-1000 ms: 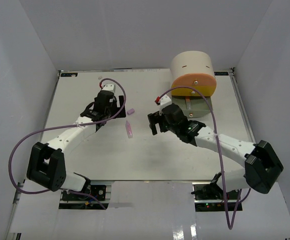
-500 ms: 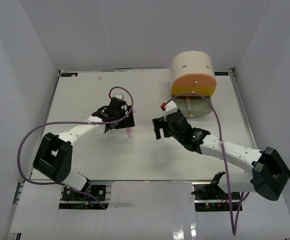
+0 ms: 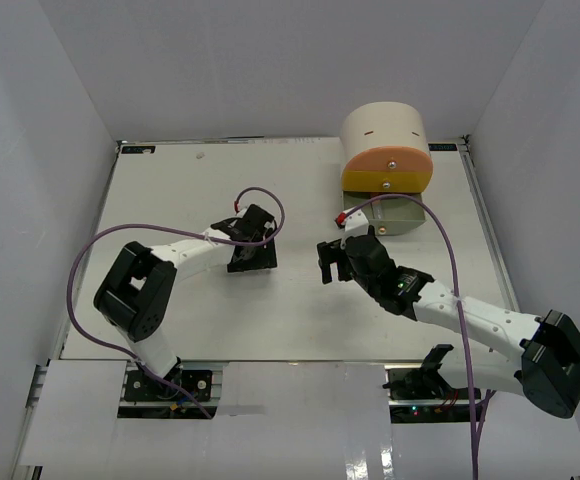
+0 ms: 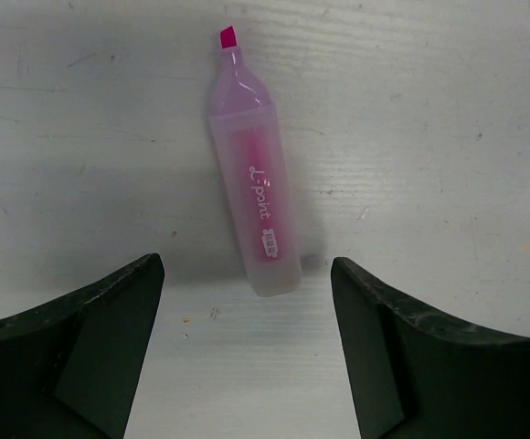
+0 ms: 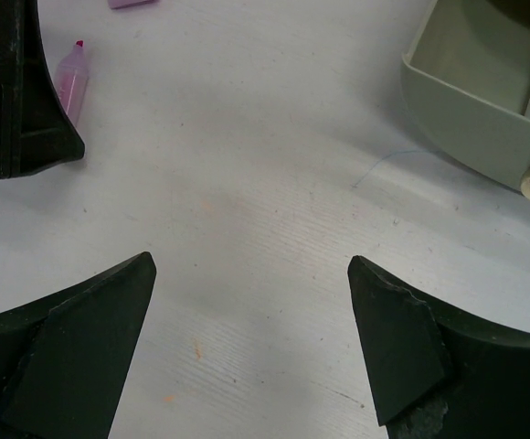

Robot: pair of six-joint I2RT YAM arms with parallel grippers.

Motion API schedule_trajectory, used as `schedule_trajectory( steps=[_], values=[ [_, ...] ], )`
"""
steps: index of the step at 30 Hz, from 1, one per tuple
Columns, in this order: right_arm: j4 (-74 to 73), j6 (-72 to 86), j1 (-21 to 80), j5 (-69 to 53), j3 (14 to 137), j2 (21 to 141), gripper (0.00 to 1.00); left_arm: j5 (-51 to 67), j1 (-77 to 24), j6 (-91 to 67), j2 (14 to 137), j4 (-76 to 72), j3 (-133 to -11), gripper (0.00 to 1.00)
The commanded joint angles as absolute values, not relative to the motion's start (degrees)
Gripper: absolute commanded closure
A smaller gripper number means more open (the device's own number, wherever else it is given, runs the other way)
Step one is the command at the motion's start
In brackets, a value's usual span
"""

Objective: Sort the stationery into containers
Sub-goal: Pick up the pen from the center of the board.

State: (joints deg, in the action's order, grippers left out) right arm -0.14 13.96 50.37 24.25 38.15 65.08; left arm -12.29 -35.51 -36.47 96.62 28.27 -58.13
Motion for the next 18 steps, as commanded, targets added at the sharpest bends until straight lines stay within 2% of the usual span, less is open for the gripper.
schedule_trajectory(
  steps=[1,12,18],
  values=[
    [2.5,14.5,50.0,26.1,37.4,63.9,0.08,-13.5,-36.2,-37.5,97.6,28.6,-60.6,0.16],
    [3.0,15.2,49.5,25.8,36.0,62.4,0.08,-12.6,-37.1,-38.4,98.6,28.7,-59.9,0.42],
    [3.0,16.0,49.3,23.9,35.9,61.6,0.08,-11.8,-37.4,-38.2,96.9,28.4,-58.8,0.69]
  ],
)
